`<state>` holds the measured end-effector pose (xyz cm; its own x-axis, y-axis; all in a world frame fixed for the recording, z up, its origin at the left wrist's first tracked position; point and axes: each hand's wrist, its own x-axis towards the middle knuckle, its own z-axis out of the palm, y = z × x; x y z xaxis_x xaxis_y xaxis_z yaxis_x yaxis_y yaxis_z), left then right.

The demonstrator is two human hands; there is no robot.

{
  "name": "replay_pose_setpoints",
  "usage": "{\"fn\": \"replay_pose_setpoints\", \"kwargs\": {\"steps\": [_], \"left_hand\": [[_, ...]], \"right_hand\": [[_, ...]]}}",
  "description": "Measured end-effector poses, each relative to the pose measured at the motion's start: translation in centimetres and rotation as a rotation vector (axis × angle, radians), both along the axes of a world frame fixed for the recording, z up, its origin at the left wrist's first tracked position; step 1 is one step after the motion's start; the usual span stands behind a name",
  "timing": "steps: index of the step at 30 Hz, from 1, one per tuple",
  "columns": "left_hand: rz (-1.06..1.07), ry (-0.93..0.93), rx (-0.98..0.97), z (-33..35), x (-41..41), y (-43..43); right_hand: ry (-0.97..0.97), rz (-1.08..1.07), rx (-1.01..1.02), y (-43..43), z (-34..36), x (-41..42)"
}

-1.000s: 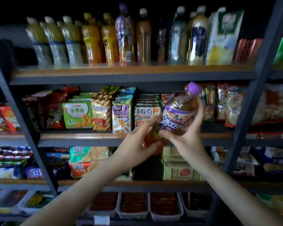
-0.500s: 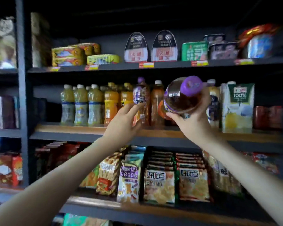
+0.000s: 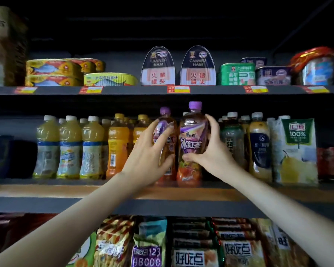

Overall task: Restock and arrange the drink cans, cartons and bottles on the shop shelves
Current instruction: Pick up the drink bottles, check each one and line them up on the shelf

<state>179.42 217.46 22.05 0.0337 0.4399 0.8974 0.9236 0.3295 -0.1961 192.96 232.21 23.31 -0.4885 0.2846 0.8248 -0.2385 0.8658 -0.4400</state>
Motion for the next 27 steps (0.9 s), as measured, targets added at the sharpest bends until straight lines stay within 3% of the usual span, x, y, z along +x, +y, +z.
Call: {"fn": "replay_pose_setpoints", "kwargs": {"steps": [5, 9, 11, 14, 17, 27], "left_hand": [[0.063, 0.289, -0.126, 1.6, -0.1, 2.8], [0.115, 0.335, -0.129, 2.1, 0.1, 4.8], [0.139, 0.327, -0.110, 2.2, 0.3, 5.7], [0.173, 0.297, -0.087, 2.4, 0.4, 6.9], [0.183, 0.283, -0.073, 2.6, 0.6, 7.2], [0.167, 0.319, -0.081, 2.8, -0.8, 6.1]], "right_hand": [[-0.129, -0.037, -0.006, 1.3, 0.7, -1.8], [-0.372, 0.139, -0.089, 3.8, 1.6, -0.5], [-0.344, 0.150, -0.166, 5.2, 2.2, -0.1], [-0.281, -0.106, -0.021, 7.0, 2.3, -0.8], [-0.429, -0.336, 0.205, 8.0, 2.0, -3.1], [-0.516, -0.612, 0.291, 11.1, 3.6, -9.1]]}}
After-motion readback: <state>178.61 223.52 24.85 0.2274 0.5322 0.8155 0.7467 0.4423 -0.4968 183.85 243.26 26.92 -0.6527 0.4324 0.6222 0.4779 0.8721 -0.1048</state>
